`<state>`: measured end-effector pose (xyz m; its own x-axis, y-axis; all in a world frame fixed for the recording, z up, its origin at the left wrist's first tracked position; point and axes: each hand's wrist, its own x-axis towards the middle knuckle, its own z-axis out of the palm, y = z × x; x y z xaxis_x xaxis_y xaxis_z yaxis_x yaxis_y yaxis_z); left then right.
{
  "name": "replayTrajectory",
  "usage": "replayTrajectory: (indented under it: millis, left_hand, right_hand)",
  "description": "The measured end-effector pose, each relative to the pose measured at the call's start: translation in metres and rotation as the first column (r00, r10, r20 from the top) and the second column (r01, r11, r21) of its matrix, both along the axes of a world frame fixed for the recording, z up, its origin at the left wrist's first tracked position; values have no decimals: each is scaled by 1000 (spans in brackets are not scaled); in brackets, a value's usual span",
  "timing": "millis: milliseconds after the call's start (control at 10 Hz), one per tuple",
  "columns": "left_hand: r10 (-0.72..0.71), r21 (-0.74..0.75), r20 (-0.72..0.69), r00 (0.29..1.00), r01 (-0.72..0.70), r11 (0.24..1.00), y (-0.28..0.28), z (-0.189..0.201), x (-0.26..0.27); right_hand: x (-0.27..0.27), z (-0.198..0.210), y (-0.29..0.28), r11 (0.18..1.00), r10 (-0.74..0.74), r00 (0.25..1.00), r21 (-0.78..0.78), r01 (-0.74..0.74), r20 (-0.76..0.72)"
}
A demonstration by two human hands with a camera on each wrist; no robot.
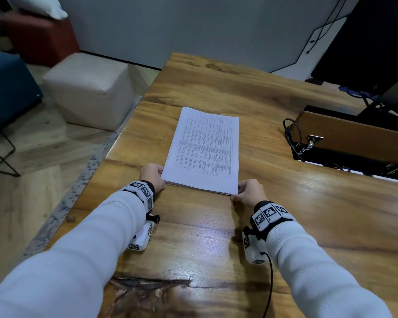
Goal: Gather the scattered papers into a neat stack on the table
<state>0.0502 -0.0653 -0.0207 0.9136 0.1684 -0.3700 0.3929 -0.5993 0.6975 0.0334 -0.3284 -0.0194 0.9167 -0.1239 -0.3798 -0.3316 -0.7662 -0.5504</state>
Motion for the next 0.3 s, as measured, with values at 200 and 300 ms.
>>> replayTrajectory:
  millis: [200,300]
  left_hand:
    - [-62,0,-97,993,62,998,5,13,-2]
    - [-105,-5,-113,988,105,994,10,23,1]
  right_hand:
    - [-1,10,-3,999,45,994,15,-43,-104]
    - [-1,17,-6,1000,7,993,4,-6,-117]
